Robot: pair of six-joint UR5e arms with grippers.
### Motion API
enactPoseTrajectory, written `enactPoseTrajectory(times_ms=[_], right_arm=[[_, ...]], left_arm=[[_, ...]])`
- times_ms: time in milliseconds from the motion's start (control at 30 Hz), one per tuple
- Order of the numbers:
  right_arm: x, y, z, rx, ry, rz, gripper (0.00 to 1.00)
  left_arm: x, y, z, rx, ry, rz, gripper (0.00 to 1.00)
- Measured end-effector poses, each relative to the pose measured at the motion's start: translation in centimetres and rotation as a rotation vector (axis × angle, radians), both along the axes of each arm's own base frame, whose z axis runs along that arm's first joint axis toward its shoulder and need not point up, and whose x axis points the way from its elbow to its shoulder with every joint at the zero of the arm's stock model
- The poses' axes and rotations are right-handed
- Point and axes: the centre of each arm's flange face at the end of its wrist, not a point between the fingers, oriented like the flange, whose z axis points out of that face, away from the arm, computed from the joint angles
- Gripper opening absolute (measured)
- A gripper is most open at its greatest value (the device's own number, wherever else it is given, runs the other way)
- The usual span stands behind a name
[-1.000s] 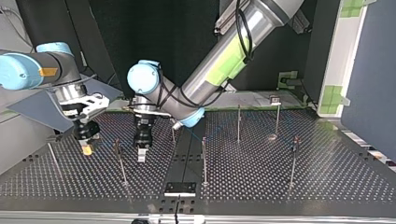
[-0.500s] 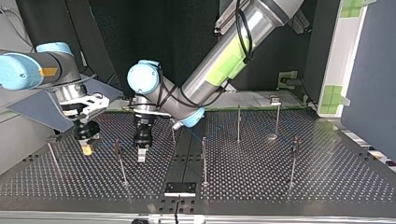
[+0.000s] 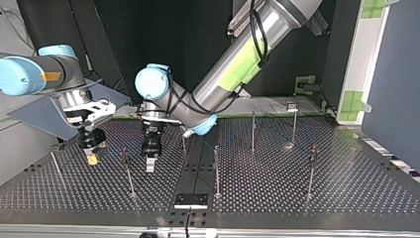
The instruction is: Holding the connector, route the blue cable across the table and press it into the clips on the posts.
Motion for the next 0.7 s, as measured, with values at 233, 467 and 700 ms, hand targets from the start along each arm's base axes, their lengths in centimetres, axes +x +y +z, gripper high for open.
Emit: enactPoseTrajectory(times_ms=[233,467,700], right_arm=[[0.0,0.0,-0.01,0.0,0.0,0.0,0.0],[0.0,0.0,0.0,0.0,0.0,0.0,0.0],[0.0,0.0,0.0,0.0,0.0,0.0,0.0]], left_arm=[[0.0,0.0,0.0,0.0,0.0,0.0,0.99],[0.0,0.0,0.0,0.0,0.0,0.0,0.99],[0.0,0.0,0.0,0.0,0.0,0.0,0.99]])
